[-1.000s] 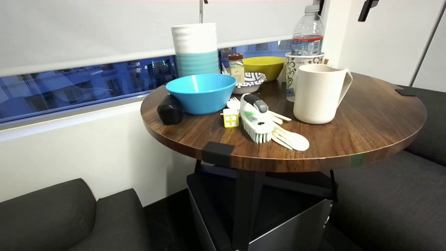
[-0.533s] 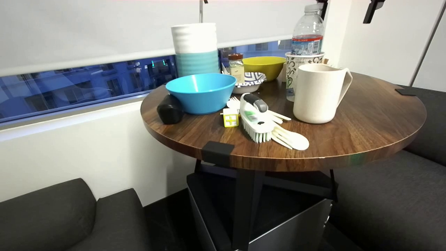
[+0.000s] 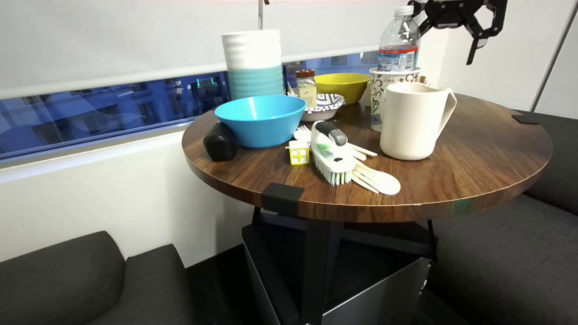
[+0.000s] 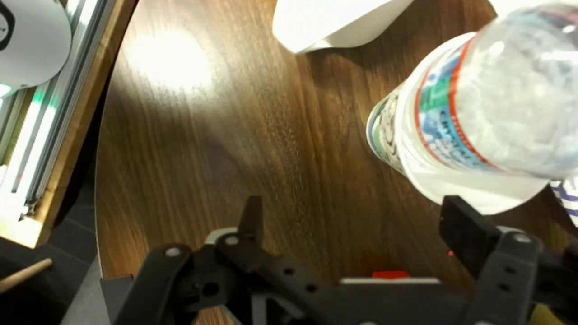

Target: Pick up the water bottle from the table and put it in the paper cup, pick up the paper cup and put it in the white mug

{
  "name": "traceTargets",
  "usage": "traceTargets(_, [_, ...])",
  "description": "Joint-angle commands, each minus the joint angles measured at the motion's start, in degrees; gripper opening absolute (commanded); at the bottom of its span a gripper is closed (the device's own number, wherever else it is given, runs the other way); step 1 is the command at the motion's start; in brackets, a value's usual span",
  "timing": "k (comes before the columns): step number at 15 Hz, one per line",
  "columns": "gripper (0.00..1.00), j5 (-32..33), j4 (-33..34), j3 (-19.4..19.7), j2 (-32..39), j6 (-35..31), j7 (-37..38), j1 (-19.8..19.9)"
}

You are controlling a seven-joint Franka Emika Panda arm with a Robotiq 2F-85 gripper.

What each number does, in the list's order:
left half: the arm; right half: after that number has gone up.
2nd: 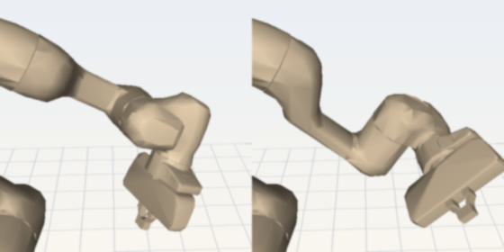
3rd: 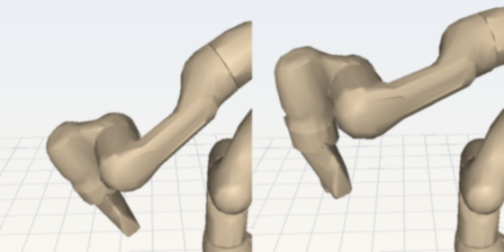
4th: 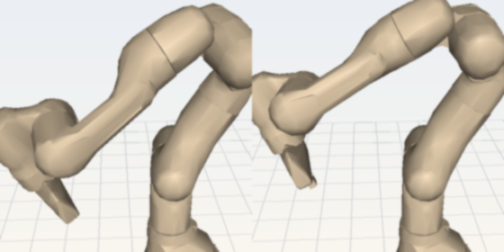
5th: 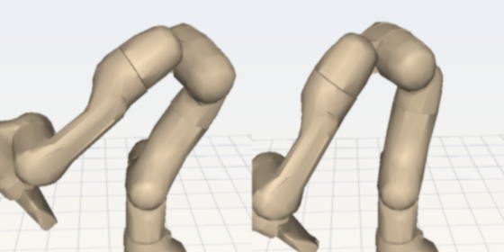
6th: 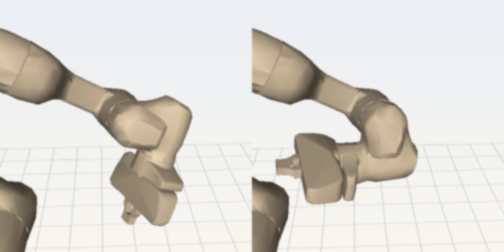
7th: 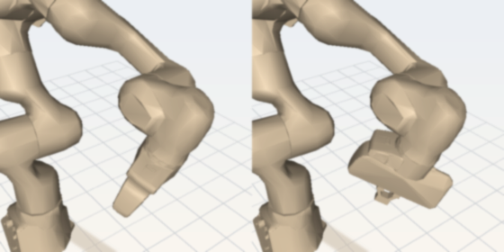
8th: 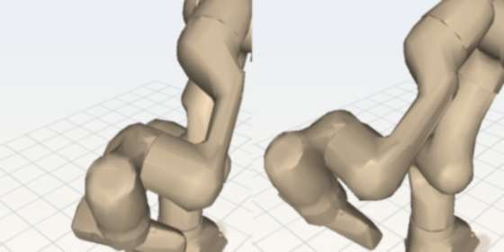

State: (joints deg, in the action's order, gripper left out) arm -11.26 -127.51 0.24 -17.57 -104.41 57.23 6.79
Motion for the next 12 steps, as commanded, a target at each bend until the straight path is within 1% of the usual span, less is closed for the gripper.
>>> traceTargets(1, [1.0,-6.1,2.7,1.5,3.0,-0.8,5.7,0.5])
traceTargets(3, [1.0,-9.4,2.6,2.4,3.1,-2.7,8.2,0.5])
traceTargets(4, [1.0,-10.7,1.8,2.8,2.5,-4.4,7.1,0.2])
traceTargets(5, [1.0,-10.1,0.8,3.0,1.5,-6.2,4.2,0.1])
traceTargets(7, [1.0,-8.8,0.0,3.4,0.6,-7.2,0.0,0.0])
traceTargets(9, [1.0,-7.3,-0.6,3.4,-0.2,-6.3,-5.4,-0.3])
traceTargets(12, [1.0,-6.8,-2.0,3.3,-1.6,-5.7,-14.6,-0.7])
